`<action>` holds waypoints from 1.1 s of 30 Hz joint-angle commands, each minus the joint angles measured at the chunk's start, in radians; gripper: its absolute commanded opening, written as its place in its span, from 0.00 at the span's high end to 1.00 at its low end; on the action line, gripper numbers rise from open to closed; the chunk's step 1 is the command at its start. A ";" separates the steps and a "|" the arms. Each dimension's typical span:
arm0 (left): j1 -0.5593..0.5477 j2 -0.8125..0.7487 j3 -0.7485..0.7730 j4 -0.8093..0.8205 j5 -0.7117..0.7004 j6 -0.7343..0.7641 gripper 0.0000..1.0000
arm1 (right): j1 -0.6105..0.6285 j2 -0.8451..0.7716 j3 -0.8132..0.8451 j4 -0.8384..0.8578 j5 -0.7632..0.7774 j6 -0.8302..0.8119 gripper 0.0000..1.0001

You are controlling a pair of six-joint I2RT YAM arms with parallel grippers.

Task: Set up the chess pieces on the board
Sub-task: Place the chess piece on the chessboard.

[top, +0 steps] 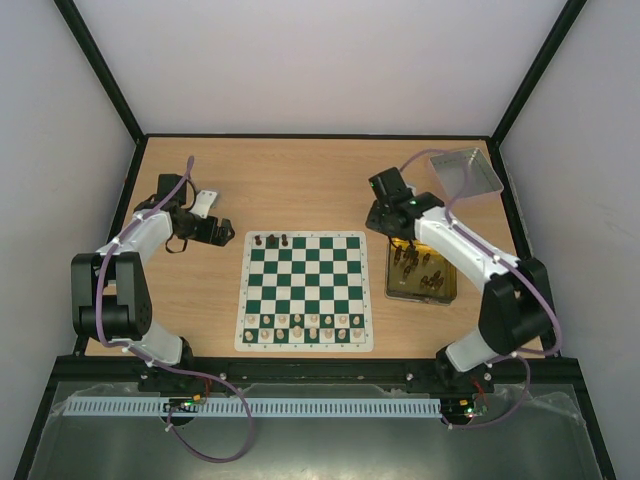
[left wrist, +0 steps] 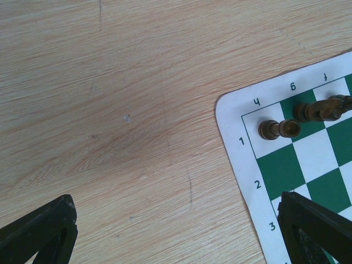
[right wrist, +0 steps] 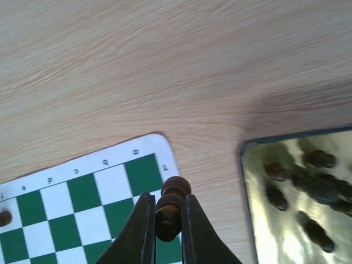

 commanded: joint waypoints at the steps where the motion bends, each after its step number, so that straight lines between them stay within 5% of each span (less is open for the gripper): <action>1: -0.005 -0.003 -0.004 0.005 0.013 0.011 0.01 | 0.047 0.105 0.107 0.017 -0.014 -0.007 0.95; 15: -0.005 0.008 -0.002 0.006 0.017 0.015 0.01 | 0.133 0.373 0.336 -0.014 -0.148 -0.021 0.94; 33: -0.005 -0.003 -0.002 0.010 0.008 0.010 0.01 | 0.150 0.468 0.364 -0.058 -0.255 -0.046 0.94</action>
